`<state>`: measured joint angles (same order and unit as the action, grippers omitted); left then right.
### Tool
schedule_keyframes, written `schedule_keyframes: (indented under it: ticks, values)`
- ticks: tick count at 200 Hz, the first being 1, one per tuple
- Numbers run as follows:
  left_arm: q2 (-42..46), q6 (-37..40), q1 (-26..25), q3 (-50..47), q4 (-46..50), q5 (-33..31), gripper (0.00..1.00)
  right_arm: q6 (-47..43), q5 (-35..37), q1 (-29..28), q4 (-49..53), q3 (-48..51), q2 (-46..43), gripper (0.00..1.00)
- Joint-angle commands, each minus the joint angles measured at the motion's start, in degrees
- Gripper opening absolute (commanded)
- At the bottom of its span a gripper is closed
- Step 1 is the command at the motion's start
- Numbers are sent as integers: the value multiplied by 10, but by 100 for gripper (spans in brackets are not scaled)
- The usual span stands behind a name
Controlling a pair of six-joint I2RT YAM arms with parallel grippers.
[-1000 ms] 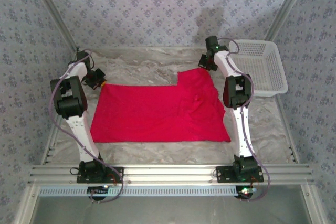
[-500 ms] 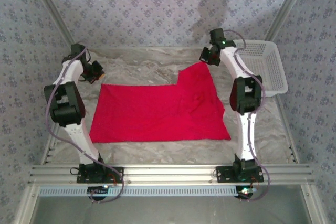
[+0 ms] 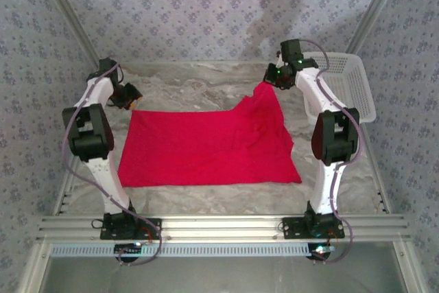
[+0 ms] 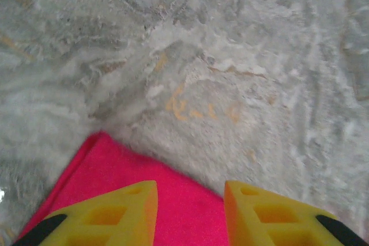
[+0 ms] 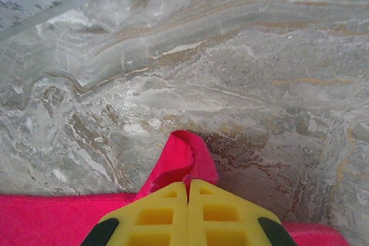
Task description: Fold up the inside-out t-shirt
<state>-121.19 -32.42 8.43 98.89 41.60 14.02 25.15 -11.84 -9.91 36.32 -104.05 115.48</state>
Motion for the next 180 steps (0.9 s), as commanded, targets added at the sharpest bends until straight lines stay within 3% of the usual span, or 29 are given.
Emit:
schedule_keyframes:
  ticks: [1,52,96,155,163,180]
  values:
    - [-36,28,-3,53,73,-58,38,-19,-7,-5,-1,0,6,0]
    - [-79,36,-15,114,125,-126,38,-17,-15,-3,0,-9,16,0]
    - [-112,28,-19,126,139,-120,32,-12,-18,1,5,-19,22,0]
    - [-135,16,-20,126,147,-118,32,-1,-23,7,9,-26,30,0]
    - [-138,15,-20,126,147,-118,27,0,-24,8,9,-26,30,0]
    - [-142,15,-20,144,147,-118,4,1,-24,9,10,-27,30,0]
